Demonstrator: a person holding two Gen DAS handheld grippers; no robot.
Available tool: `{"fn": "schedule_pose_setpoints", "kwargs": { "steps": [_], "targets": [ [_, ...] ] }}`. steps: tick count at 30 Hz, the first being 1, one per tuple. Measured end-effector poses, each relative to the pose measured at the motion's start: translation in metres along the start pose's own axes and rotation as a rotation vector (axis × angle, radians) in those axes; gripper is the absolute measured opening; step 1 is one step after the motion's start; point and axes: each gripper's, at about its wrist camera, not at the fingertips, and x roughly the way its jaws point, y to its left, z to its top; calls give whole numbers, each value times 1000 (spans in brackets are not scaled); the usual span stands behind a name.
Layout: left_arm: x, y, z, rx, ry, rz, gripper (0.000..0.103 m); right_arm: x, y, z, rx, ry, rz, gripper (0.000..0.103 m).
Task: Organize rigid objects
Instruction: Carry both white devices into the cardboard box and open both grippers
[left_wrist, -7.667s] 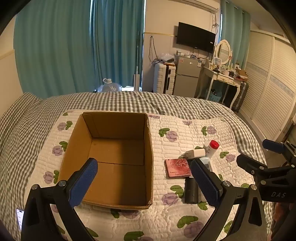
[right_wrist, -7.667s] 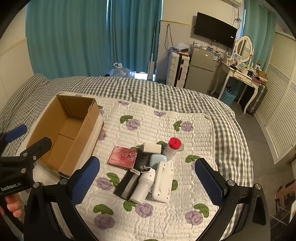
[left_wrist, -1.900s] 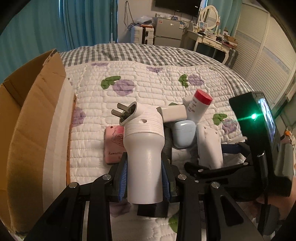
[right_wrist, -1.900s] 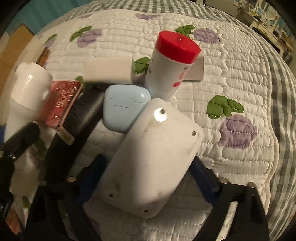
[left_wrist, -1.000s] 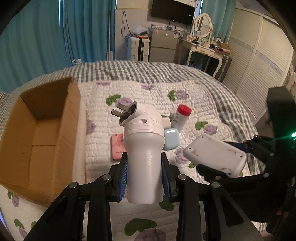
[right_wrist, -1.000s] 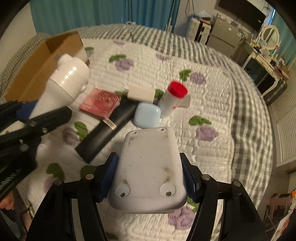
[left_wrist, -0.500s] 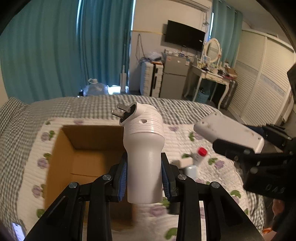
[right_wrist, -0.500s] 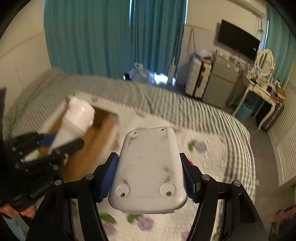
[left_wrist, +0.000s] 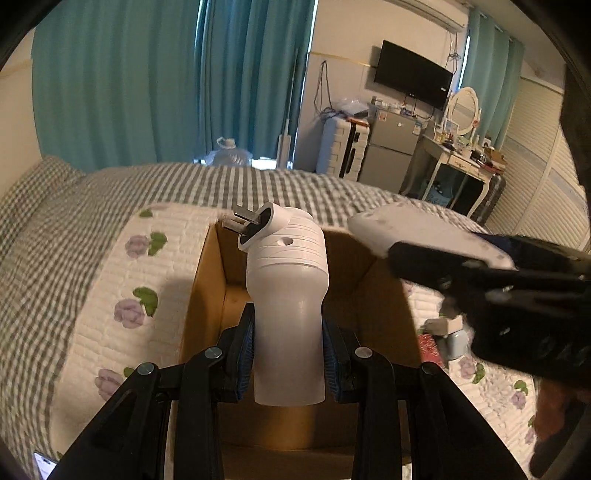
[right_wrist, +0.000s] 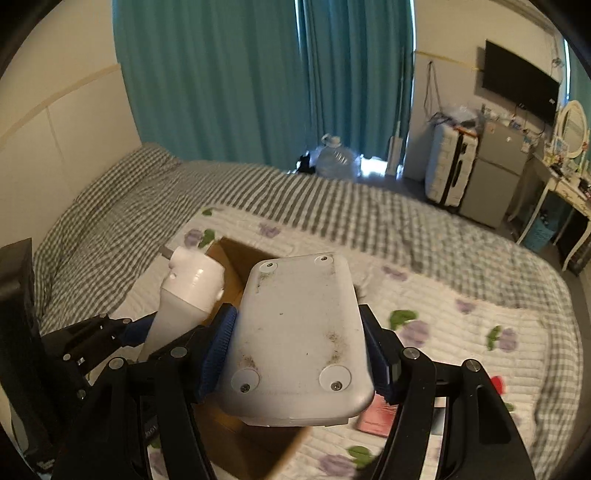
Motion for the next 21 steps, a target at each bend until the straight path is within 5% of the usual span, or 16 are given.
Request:
{"fn": "schedule_pose_setpoints", "kwargs": {
  "steps": [9,21],
  "targets": [
    [31,7,-23,9,70,-27,32,59,1,-21,9,84,-31,65],
    [39,10,-39,5,132,21,35,70,3,-41,12,140,-44,65]
  ]
}}
